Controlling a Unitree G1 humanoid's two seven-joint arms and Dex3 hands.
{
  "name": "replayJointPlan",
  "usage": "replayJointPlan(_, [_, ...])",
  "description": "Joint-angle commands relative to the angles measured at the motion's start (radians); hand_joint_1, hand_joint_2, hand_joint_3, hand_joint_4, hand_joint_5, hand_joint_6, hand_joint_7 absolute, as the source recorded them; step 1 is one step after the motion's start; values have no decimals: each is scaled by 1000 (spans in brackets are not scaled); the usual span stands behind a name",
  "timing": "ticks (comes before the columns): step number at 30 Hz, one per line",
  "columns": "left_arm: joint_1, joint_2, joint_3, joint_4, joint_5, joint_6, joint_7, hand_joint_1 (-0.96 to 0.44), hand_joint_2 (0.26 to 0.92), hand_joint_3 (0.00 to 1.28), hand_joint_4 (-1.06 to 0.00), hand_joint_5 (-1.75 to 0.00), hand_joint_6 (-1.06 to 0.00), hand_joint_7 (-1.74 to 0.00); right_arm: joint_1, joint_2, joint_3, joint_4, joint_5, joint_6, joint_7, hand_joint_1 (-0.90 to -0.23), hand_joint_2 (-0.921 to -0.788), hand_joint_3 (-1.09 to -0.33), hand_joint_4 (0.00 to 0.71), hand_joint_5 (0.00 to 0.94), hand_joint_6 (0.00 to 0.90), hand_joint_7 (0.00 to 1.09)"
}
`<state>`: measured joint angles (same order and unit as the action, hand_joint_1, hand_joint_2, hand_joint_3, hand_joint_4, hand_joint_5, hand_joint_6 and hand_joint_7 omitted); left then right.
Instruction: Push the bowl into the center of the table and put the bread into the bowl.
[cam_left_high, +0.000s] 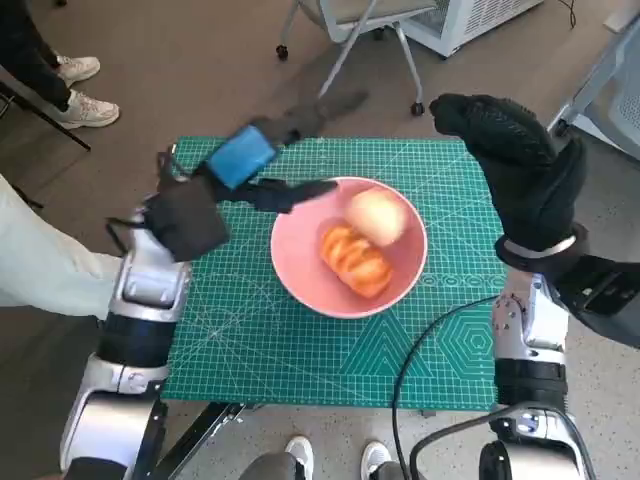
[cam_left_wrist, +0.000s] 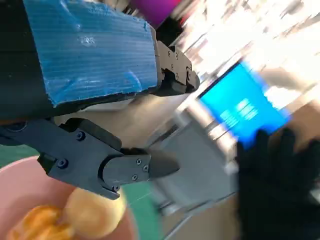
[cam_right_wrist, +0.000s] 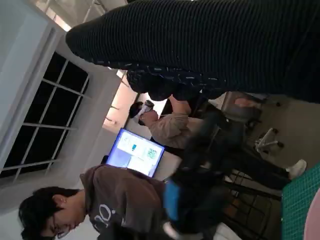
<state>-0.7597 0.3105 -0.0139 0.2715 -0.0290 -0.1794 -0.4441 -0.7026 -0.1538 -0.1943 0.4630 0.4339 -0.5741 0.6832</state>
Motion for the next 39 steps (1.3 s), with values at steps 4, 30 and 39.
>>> replayJointPlan(4, [73, -65, 89, -93, -112, -38, 67, -745, 921, 797, -145, -4, -221, -8, -8, -5, -5, 10, 1, 10, -3, -642, -921, -717, 154, 1, -1, 451])
replayJointPlan(30, [184, -218, 133, -142, -219, -236, 141, -775, 921, 660, -169, -7, -252, -41, -52, -7, -33, 12, 2, -8, -14, -648, -921, -623, 196, 3, 138, 307])
replayJointPlan(39, [182, -201, 115, -111, -183, -293, 121, -761, 921, 694, -140, 0, -216, -29, -64, -14, -41, 34, -5, -39, -15, -639, -921, -618, 201, 2, 160, 273])
